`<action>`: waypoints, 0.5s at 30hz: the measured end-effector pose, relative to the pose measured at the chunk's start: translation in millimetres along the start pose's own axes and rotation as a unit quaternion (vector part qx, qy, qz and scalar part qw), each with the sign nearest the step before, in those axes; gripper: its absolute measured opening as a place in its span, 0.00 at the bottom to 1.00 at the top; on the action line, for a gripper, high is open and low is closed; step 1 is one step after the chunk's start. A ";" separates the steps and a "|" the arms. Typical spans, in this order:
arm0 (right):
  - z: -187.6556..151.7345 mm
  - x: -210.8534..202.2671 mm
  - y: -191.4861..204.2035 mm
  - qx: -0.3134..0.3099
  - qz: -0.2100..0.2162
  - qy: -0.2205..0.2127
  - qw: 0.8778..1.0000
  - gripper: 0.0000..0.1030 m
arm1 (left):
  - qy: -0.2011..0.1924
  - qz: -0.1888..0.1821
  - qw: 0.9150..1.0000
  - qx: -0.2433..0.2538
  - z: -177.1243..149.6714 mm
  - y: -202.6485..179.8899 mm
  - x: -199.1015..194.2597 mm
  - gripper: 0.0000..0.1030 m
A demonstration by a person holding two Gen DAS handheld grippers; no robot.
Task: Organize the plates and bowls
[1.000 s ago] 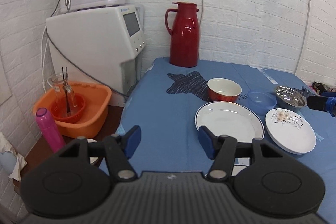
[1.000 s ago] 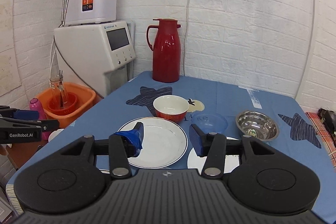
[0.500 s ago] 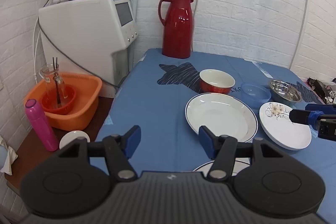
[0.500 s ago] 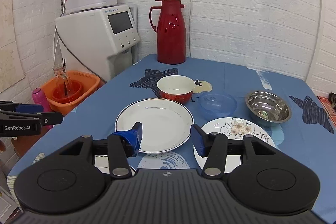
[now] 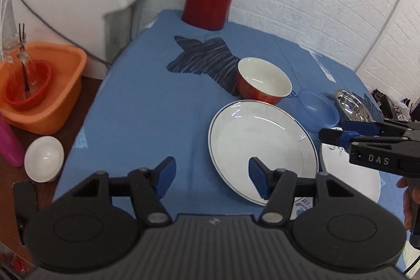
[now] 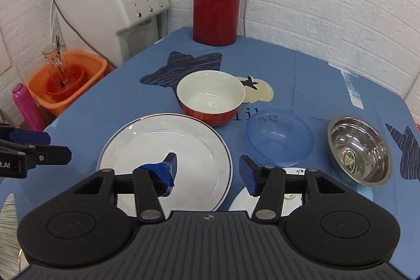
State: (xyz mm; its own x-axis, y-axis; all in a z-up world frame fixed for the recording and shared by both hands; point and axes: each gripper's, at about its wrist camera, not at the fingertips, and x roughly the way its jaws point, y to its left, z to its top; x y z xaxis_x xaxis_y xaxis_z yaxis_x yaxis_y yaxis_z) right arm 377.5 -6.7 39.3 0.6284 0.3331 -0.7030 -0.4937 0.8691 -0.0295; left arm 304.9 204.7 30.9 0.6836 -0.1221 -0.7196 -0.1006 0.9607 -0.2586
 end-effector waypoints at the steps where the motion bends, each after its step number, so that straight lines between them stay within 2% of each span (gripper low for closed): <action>1: 4.0 10.1 -3.1 -0.002 0.000 0.014 1.000 0.36 | 0.007 0.002 1.000 -0.003 3.3 -0.9 8.7 0.59; 5: 11.7 44.3 -16.3 0.008 0.015 0.057 0.998 0.36 | 0.036 0.010 0.999 -0.003 13.0 -3.7 36.6 0.59; 8: 12.1 61.6 -24.7 0.015 0.011 0.071 0.997 0.37 | 0.053 0.010 0.999 -0.003 19.2 -4.2 51.2 0.59; 12: 6.2 76.3 -32.4 0.066 0.060 0.099 0.991 0.37 | 0.077 0.005 0.997 0.006 22.8 -8.9 65.7 0.61; 13: 4.2 80.3 -30.9 0.076 0.074 0.108 0.988 0.40 | 0.080 0.006 0.997 0.011 22.3 -11.8 68.3 0.61; 15: -0.9 84.4 -26.4 0.078 0.076 0.119 0.987 0.40 | 0.074 0.003 0.997 0.019 19.9 -16.6 69.2 0.61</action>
State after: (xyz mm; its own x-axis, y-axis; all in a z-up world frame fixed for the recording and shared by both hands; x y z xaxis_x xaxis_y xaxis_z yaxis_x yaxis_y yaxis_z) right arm 443.0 -1.9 -19.9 0.3857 0.3849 -0.8385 -0.4617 0.8674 0.1858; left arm 368.3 185.3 -1.8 0.5688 -0.1497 -0.8087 -0.0740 0.9700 -0.2316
